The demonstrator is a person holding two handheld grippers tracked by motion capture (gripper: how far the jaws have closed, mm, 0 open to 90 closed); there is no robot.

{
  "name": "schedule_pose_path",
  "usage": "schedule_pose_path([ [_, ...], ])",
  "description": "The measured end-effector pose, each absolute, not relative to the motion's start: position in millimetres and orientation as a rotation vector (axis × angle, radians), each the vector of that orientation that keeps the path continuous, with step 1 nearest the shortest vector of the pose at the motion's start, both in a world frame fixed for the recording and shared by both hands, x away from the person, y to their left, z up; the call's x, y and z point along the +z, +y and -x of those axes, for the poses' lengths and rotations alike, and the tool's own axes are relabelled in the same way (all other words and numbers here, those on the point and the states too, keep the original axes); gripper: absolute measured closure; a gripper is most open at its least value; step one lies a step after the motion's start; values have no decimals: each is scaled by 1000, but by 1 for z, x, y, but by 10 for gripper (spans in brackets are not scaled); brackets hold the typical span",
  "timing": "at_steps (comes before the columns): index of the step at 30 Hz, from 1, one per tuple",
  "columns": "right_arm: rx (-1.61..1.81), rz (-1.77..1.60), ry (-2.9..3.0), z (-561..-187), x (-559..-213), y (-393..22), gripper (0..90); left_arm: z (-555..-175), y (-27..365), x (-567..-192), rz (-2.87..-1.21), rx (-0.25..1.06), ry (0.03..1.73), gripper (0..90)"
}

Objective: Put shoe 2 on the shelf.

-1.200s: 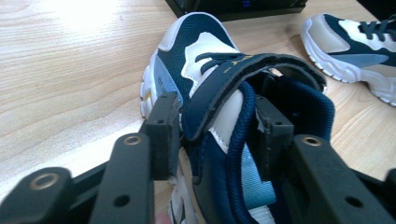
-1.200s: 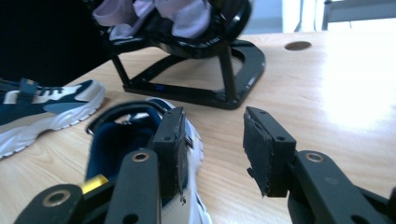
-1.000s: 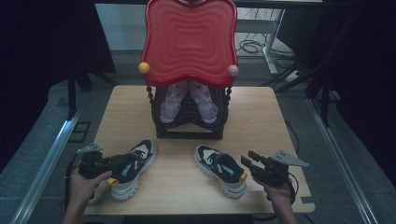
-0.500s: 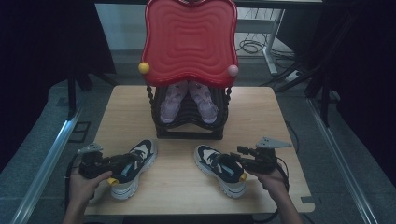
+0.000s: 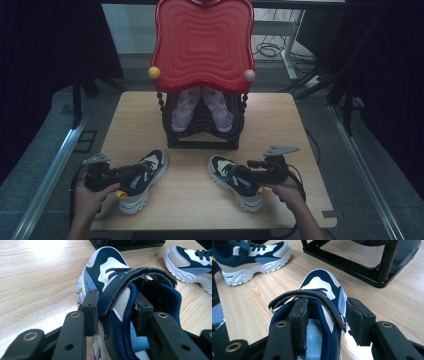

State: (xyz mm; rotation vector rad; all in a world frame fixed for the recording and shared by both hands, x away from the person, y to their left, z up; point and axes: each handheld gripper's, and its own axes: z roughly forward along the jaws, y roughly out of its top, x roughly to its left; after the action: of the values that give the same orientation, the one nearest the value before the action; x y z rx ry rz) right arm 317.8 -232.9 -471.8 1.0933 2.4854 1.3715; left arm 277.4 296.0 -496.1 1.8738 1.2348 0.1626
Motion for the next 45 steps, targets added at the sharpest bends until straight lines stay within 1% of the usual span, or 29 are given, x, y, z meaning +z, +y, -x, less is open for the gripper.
schedule_pose_path([
  [10,1255,-1106,2579,-325,-469,-224,577,-278,296,-496,-1873,161,1234,614],
  [12,1240,-1108,2586,-325,-469,-224,596,-278,296,-496,-1873,161,1235,613],
  [13,1223,-1106,2590,-326,-469,-224,635,-278,296,-496,-1873,160,1235,614],
  [15,1175,-1111,2600,-327,-471,-223,656,-278,296,-496,-1873,161,1235,614],
  [22,1210,-1126,2602,-329,-473,-224,671,-278,295,-496,-1869,170,1236,618],
  [31,1177,-1080,2585,-326,-472,-222,741,-277,295,-496,-1874,181,1232,646],
  [38,1207,-1081,2529,-323,-473,-227,754,-276,294,-495,-1869,205,1245,666],
  [45,1362,-1136,2444,-314,-476,-242,752,-272,297,-490,-1822,221,1238,667],
])
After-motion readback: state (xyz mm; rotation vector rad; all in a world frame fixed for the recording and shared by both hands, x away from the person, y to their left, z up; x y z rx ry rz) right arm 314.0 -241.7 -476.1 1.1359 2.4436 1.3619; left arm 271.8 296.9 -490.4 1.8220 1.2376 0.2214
